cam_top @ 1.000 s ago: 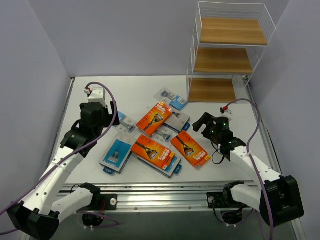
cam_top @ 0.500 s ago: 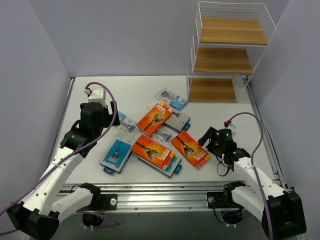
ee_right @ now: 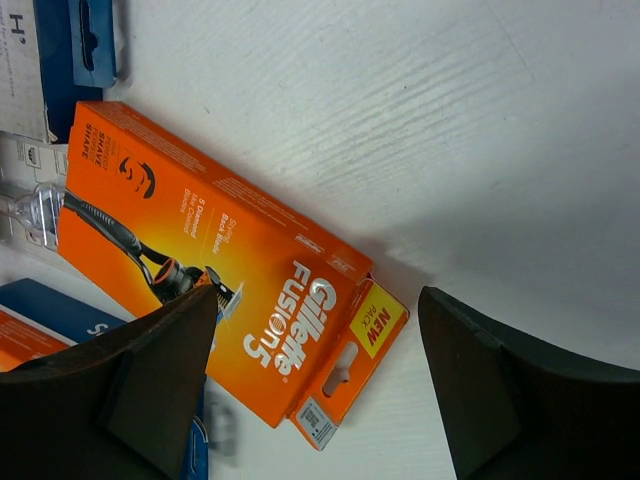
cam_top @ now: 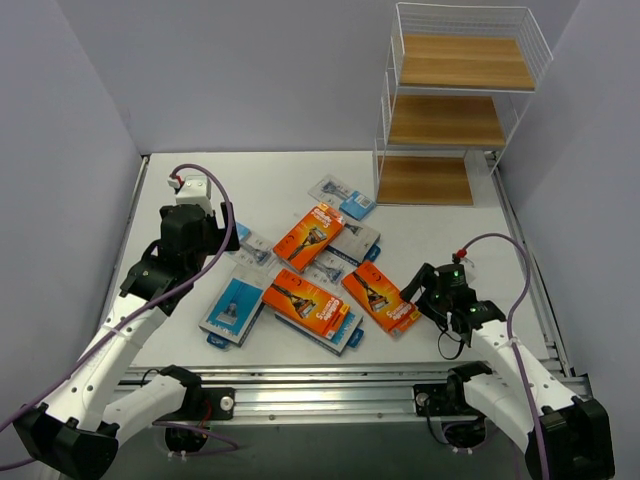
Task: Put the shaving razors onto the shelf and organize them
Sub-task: Grab a shaving razor with the right arm
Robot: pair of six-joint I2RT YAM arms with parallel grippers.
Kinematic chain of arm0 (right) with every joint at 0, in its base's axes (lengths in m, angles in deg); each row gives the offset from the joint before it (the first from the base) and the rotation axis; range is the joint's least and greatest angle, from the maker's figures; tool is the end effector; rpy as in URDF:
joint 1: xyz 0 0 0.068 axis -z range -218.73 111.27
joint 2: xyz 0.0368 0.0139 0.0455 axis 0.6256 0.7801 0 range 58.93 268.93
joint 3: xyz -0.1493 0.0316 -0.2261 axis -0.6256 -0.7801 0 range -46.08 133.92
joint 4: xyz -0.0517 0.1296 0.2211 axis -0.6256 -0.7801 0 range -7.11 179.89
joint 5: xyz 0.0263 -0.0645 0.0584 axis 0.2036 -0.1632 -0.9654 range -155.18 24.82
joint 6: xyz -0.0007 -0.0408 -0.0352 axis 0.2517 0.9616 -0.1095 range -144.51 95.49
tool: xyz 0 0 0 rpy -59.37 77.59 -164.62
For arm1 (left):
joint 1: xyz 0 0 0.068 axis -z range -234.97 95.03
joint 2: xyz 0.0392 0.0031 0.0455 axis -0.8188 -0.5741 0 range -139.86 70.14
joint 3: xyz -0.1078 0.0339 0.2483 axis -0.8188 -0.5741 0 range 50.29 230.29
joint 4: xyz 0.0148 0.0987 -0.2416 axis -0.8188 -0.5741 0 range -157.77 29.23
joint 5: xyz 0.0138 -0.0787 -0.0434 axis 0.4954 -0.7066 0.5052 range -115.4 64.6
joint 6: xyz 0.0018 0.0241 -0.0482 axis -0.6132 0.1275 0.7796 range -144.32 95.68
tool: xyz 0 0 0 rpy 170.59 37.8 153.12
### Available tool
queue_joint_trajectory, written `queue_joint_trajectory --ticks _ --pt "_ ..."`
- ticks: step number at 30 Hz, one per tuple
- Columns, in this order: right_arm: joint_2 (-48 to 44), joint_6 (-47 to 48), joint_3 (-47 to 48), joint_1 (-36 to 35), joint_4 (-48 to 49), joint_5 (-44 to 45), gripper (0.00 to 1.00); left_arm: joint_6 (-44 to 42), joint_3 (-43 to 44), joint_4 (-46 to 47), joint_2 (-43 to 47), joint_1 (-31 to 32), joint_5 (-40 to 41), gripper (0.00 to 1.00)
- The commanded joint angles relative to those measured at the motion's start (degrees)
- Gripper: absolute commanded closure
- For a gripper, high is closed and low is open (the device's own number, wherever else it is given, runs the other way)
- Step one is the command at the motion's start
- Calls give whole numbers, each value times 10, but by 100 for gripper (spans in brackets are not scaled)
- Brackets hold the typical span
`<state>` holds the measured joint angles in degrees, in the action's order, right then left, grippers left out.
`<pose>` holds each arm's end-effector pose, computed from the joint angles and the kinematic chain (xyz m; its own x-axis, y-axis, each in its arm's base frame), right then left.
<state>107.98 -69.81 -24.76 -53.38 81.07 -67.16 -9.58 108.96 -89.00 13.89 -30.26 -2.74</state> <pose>0.1736 0.0467 0.1868 -0.6039 0.5764 -0.5504 0.2127 0.7821 0.5857 0.1981 -0.0760 0.3568 -0.4003 -0.0742 -0.9134 -0.0323 0.9972 -0.0669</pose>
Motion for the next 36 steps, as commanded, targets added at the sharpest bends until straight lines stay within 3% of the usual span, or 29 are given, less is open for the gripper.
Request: queue_joint_trajectory --ticks 1,27,31,36 --pt "-15 -14 20 -8 -41 2 23 -4 11 5 5 0 -4 6" --pt "24 -56 -63 -55 53 -71 33 -3 11 5 4 0 -25 6" --pt "40 -66 -74 -57 105 -75 41 -3 10 5 4 0 -25 6" --pt "78 -71 -66 -58 153 -81 60 -4 10 5 0 0 -26 6"
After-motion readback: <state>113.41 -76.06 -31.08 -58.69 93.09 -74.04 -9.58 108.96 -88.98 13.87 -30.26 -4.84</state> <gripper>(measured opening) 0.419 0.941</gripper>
